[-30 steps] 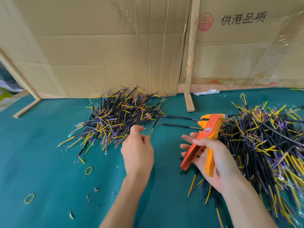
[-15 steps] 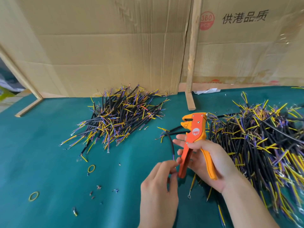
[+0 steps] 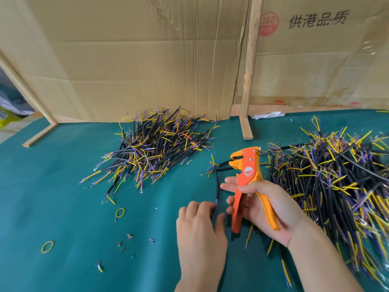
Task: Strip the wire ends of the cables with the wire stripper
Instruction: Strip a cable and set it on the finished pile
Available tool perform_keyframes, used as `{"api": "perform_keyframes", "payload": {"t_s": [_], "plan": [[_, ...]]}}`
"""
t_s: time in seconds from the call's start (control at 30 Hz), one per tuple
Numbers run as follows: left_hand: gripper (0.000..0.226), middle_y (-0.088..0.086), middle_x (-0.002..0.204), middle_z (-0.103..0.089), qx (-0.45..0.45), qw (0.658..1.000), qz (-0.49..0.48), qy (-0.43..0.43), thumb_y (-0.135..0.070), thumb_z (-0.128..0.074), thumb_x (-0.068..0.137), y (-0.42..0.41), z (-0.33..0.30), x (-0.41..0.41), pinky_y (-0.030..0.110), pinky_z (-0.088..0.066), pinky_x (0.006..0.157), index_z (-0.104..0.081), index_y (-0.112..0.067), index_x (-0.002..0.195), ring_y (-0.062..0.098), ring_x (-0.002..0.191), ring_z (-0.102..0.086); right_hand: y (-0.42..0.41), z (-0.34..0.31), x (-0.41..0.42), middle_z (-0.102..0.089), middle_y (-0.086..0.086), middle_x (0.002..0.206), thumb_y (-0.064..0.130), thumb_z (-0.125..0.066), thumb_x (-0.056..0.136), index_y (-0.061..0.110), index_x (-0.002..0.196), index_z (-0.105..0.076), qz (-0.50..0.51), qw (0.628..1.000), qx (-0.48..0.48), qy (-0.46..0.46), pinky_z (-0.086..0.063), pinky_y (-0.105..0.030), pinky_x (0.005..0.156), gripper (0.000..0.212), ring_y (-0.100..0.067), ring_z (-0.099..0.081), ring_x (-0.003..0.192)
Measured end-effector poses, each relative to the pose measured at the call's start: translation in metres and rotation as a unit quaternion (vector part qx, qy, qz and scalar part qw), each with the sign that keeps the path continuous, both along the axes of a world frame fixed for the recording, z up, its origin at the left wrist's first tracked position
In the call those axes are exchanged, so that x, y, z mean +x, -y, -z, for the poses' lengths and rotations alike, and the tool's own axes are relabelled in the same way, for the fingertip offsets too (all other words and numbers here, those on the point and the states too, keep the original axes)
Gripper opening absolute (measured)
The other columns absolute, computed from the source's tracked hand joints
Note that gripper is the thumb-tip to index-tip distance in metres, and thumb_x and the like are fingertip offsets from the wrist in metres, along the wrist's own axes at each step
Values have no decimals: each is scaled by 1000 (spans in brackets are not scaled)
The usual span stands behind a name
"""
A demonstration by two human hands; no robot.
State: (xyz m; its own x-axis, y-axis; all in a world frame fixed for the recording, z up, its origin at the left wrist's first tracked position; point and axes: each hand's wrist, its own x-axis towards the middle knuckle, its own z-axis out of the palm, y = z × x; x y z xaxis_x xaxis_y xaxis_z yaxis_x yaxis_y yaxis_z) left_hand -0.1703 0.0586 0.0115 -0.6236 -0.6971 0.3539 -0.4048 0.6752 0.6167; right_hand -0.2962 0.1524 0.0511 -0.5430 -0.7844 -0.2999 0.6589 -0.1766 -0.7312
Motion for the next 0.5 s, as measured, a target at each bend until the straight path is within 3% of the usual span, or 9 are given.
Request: {"api": "perform_keyframes", "payload": {"t_s": [0.07,0.2,0.37,0.5], "plan": [[3,-11,85,-60,17,1000,-17,9,-25,-74,87,-2,-3,0,33,-40,81,-72,-26,89,19,87,-55,0,-2,2,-56,-40,129,7,-84,50,-12,118,-65,7,1000,2,-5,-60,-46,68,73,-32,-64,72],[12,-13,84,-59,35,998,-56,-22,-15,-70,89,0,-4,2,33,-38,79,-69,-26,84,17,85,-57,2,-3,4,-57,-39,127,12,-87,44,-11,116,-65,-2,1000,14,-18,-60,-45,66,78,-31,-65,69],[13,-10,88,-60,17,992,-69,-104,-10,-70,90,-3,-3,4,34,-47,67,-66,-22,87,19,75,-62,4,2,3,-62,-35,128,6,-70,69,-10,115,-70,-34,999,-18,-17,-58,-47,68,48,-33,-64,71],[6,-7,87,-61,-69,990,0,-123,-12,-69,89,-6,-2,6,26,-47,61,-70,-18,90,14,71,-63,2,5,2,-63,-27,132,7,-65,75,-4,121,-70,-83,994,-53,-36,-57,-45,72,48,-30,-63,76]]}}
